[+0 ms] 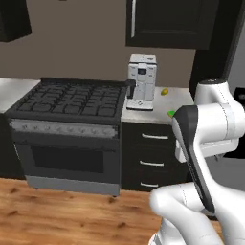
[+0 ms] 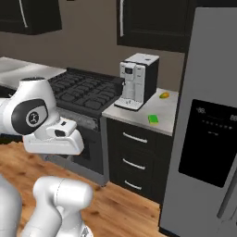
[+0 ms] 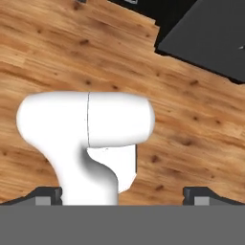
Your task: Place the sponge inside the microwave to prepare for sanitizing.
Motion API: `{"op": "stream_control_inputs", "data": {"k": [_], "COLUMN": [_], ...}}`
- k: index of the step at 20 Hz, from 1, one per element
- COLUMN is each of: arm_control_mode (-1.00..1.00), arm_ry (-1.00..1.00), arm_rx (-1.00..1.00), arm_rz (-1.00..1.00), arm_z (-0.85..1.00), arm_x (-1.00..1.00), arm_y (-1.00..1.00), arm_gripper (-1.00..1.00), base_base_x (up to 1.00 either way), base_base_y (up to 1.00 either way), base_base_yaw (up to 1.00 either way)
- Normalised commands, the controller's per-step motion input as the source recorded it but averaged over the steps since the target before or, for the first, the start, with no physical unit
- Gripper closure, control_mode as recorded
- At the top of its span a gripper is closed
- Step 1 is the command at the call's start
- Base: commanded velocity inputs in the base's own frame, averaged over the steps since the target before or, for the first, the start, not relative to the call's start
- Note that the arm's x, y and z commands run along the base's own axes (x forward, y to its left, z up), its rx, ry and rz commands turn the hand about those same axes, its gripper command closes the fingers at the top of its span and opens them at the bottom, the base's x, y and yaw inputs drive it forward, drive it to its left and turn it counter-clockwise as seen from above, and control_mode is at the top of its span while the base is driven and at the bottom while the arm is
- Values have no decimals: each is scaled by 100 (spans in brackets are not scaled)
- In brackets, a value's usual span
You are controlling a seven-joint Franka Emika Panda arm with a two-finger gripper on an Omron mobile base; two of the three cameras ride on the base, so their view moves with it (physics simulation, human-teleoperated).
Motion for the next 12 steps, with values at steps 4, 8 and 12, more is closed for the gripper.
{"op": "stream_control_inputs", "data": {"k": [4,8,12], "arm_control_mode": [100,100,100], "arm_ry": [0,0,0], "arm_rx": [0,0,0], "arm_rz": [0,0,0], "arm_z": [0,0,0], "arm_x": [0,0,0], "arm_y": [0,0,0], "arm_gripper": [-100,-100,-100], "base_base_x": [57,66,88], "base_base_y": [43,37,4], "base_base_yaw": [-35,-34,-31]}}
